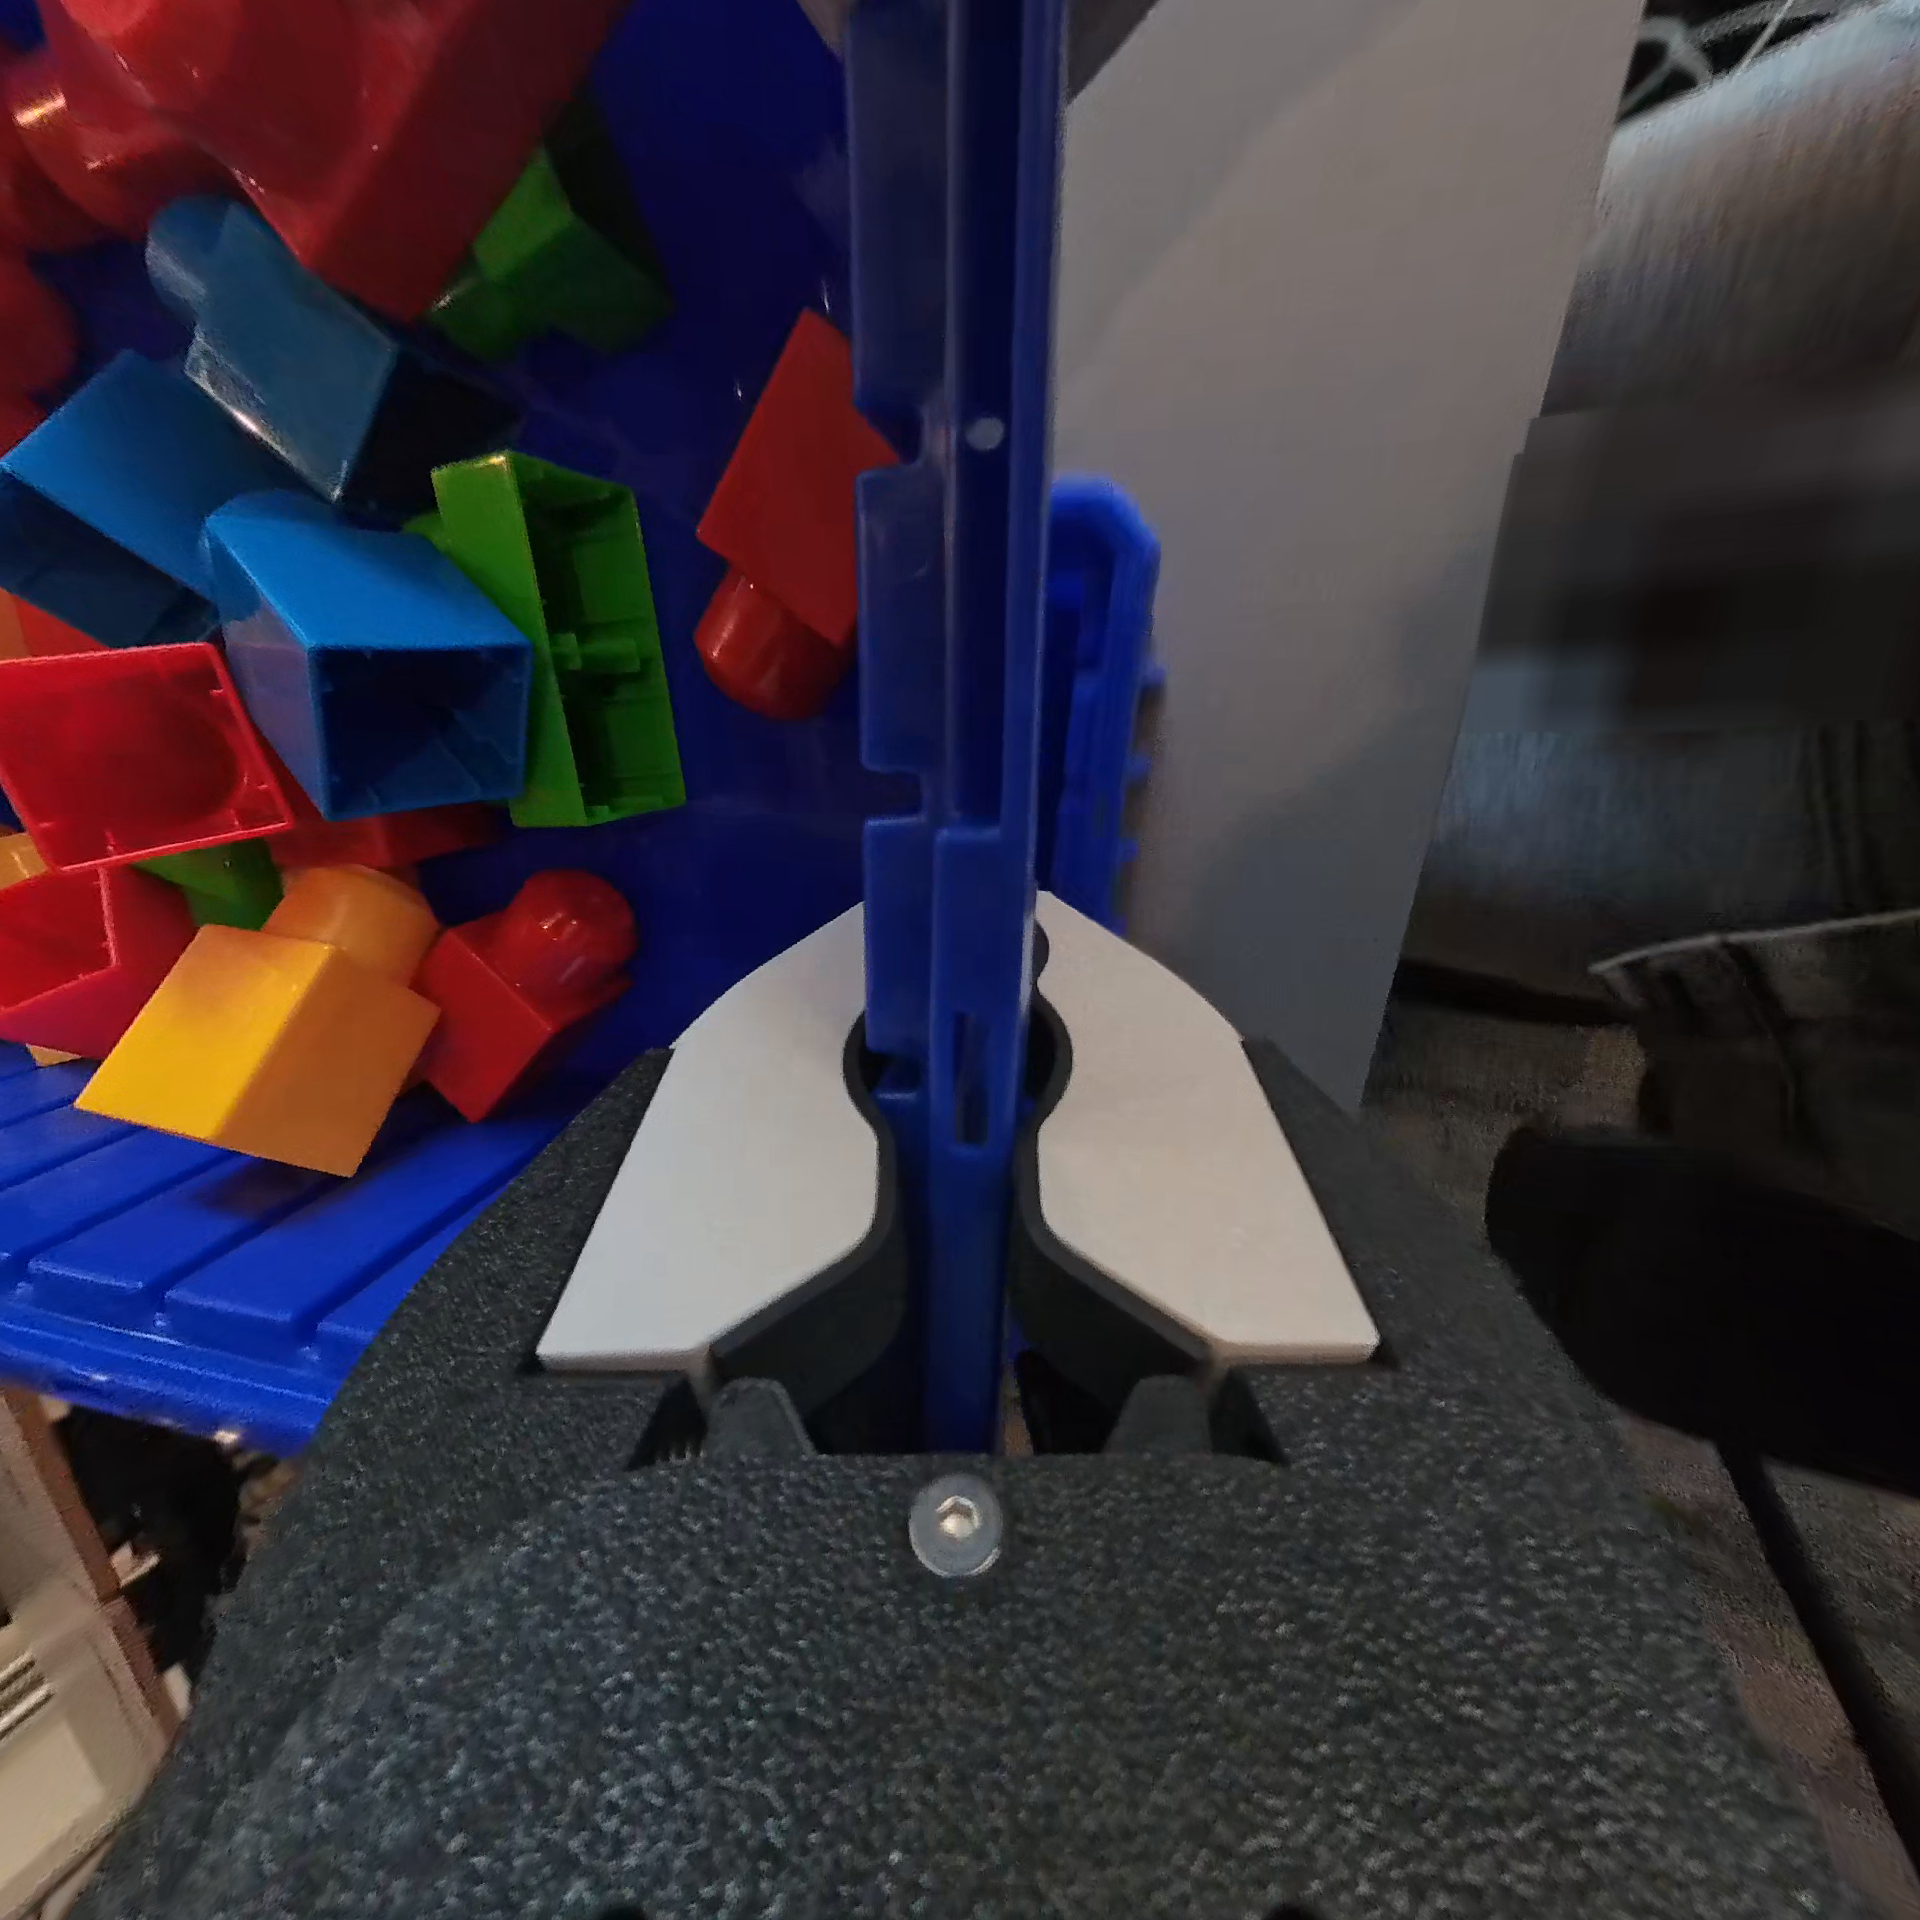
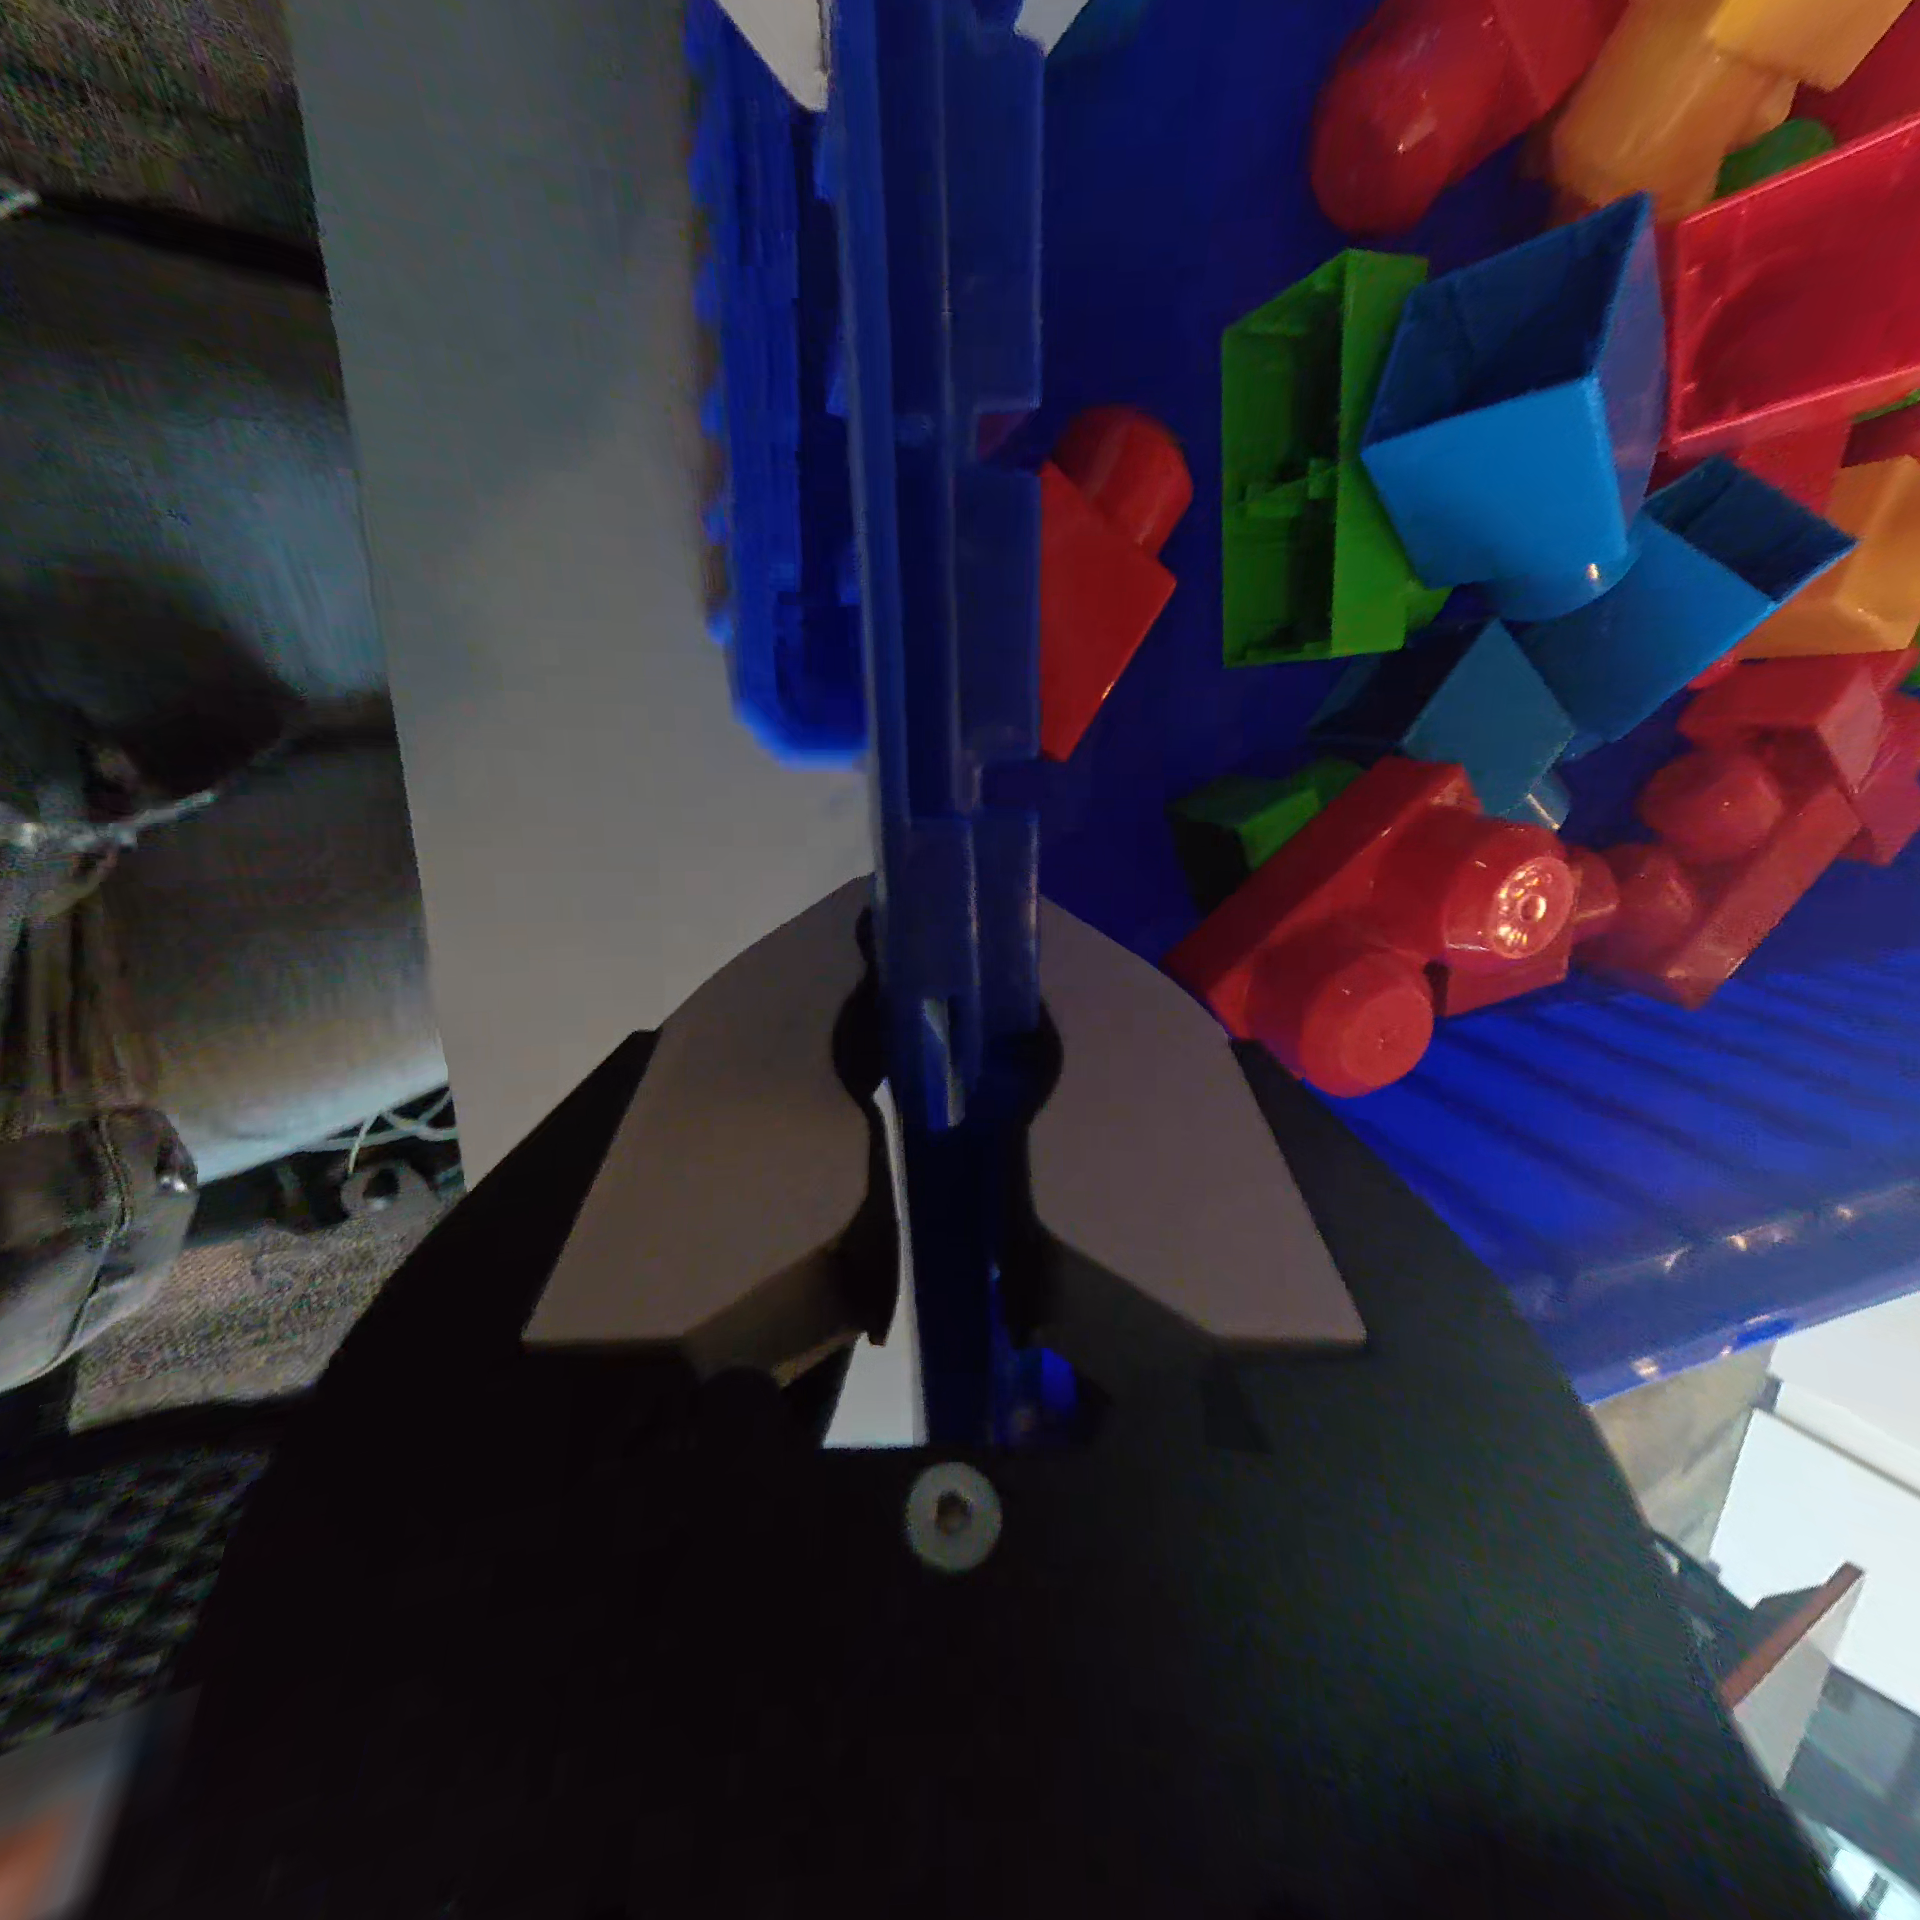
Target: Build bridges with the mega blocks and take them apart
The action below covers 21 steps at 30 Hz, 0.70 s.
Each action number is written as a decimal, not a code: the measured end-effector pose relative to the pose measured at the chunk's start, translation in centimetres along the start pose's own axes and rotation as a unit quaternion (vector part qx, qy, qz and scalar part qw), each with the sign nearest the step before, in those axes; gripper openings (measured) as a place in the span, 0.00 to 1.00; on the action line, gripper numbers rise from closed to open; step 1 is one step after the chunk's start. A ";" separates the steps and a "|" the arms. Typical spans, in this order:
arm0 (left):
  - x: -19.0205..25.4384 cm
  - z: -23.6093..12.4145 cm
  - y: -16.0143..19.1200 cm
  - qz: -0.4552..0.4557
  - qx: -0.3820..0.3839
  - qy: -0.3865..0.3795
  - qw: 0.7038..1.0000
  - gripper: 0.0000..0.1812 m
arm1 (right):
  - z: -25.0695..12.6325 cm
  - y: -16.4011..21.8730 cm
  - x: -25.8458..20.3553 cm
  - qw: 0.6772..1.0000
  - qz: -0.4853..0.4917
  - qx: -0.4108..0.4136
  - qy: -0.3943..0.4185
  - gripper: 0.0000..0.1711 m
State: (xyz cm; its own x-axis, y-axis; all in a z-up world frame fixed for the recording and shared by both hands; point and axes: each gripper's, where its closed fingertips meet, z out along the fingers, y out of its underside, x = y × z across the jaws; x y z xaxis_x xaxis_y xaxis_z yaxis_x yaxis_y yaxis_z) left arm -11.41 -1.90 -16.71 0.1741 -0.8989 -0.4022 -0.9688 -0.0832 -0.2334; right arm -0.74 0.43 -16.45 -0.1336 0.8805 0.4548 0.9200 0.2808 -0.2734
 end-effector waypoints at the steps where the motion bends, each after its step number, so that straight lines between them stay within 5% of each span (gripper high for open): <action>1: 0.1 -0.5 2.0 -0.003 -0.006 -0.002 1.000 0.11 | 0.7 -1.9 -0.1 1.000 -0.005 0.006 0.000 0.11; 11: 3.1 -6.0 20.3 -0.028 -0.063 0.010 0.998 0.11 | 6.8 -20.0 -3.2 0.997 -0.026 0.066 -0.020 0.11; 21: 5.6 -8.2 33.3 -0.044 -0.074 0.036 0.996 0.11 | 11.7 -32.0 -5.8 0.996 -0.025 0.088 -0.019 0.13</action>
State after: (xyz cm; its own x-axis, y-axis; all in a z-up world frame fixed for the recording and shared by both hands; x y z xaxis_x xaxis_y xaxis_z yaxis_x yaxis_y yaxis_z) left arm -44.11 -13.23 -19.47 0.2516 -0.9132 -0.3207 -0.9667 -0.2207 -0.1297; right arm -33.76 -9.17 -20.25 -0.1952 0.8766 0.4399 0.8334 0.3847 -0.3969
